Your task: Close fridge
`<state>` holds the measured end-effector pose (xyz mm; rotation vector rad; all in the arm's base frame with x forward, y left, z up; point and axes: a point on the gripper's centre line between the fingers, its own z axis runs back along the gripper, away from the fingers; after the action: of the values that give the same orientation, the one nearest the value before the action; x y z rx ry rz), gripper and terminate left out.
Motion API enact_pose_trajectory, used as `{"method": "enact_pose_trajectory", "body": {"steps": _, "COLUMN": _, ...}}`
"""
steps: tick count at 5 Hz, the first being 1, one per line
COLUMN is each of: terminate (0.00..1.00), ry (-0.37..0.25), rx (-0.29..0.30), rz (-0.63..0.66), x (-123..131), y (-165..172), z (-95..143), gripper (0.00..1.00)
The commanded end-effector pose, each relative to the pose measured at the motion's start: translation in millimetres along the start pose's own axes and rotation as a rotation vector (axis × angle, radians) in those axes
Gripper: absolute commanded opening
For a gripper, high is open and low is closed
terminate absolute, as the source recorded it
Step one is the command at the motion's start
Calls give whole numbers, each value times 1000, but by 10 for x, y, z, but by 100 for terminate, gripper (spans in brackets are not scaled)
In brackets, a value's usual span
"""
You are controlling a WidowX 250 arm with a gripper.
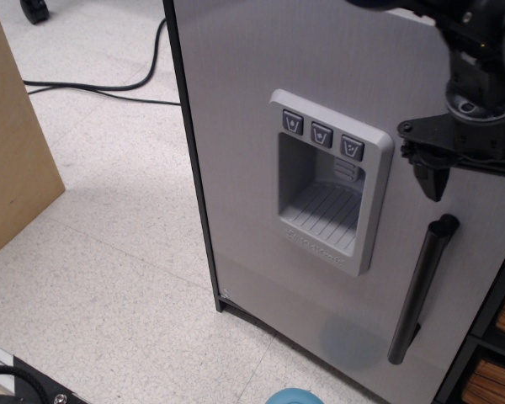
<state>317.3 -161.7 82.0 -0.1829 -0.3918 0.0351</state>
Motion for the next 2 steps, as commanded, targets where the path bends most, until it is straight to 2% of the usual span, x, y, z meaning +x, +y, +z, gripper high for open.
{"method": "enact_pose_trajectory", "body": {"steps": 1, "terminate": 0, "ry": -68, "rx": -18, "rz": 17, "x": 253, "y": -98, "z": 113, "gripper": 100}}
{"method": "enact_pose_trajectory", "body": {"steps": 2, "terminate": 0, "ry": -84, "rx": -4, "rz": 24, "x": 298, "y": -80, "z": 70, "gripper": 100}}
